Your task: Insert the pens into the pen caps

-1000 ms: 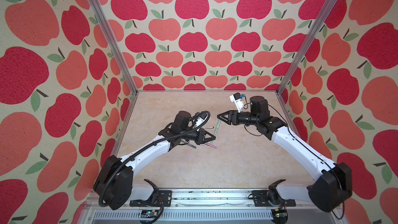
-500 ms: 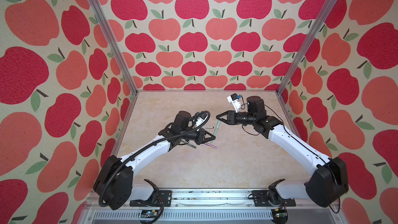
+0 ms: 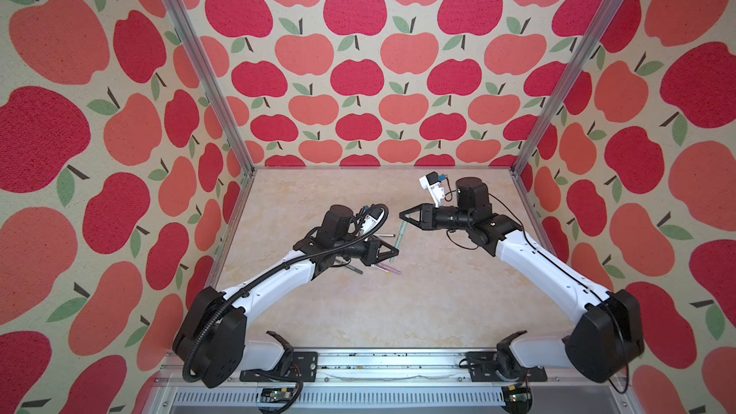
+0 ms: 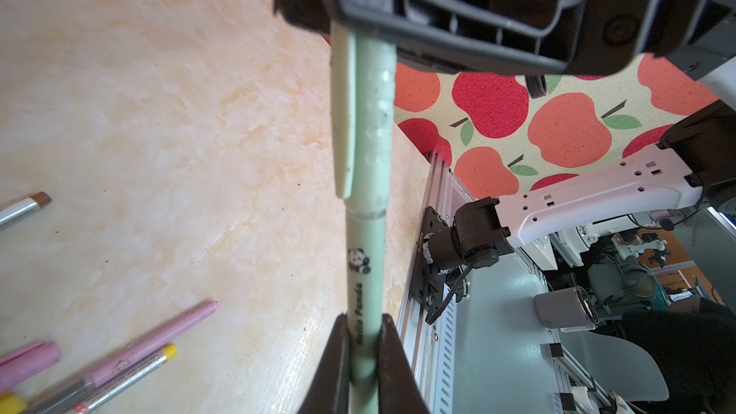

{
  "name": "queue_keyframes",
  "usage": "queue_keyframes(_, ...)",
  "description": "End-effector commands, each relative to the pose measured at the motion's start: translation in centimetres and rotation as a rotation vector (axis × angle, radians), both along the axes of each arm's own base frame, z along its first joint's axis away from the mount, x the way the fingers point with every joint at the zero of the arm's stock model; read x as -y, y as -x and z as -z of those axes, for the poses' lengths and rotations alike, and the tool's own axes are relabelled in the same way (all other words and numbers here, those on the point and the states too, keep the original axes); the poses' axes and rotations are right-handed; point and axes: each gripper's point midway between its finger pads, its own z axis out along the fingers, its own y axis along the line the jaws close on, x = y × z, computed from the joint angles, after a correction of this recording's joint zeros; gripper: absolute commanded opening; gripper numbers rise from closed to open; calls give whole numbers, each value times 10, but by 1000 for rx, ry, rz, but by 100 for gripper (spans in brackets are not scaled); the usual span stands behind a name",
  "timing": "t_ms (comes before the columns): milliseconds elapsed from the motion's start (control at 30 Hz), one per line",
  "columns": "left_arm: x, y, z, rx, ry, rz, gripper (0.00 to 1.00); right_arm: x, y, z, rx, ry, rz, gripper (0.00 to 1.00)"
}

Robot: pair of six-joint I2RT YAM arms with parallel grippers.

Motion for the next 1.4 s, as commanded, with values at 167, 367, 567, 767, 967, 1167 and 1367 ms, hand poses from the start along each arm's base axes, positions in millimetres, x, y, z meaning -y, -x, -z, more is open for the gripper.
queue_keyframes(167,4,-34,-68,241,132,-96,0,-6,18,34,-87,49,-56,11)
queue_keyframes(367,1,-48,-96,317,184,-132,0,-7,23,44,-109,61,-65,11)
queue_keyframes(567,-1,-61,-113,366,209,-155,0,-8,27,55,-132,65,-71,11)
queue_keyframes(767,0,-72,-126,401,232,-170,0,-10,31,64,-154,62,-73,10)
queue_keyframes(967,3,-78,-132,415,244,-171,0,-10,34,67,-160,61,-72,10)
queue_keyframes(1167,4,-78,-118,376,233,-168,0,-10,30,59,-138,54,-66,13)
queue_keyframes(1367,3,-70,-89,313,202,-163,0,-3,10,32,-67,18,-6,26)
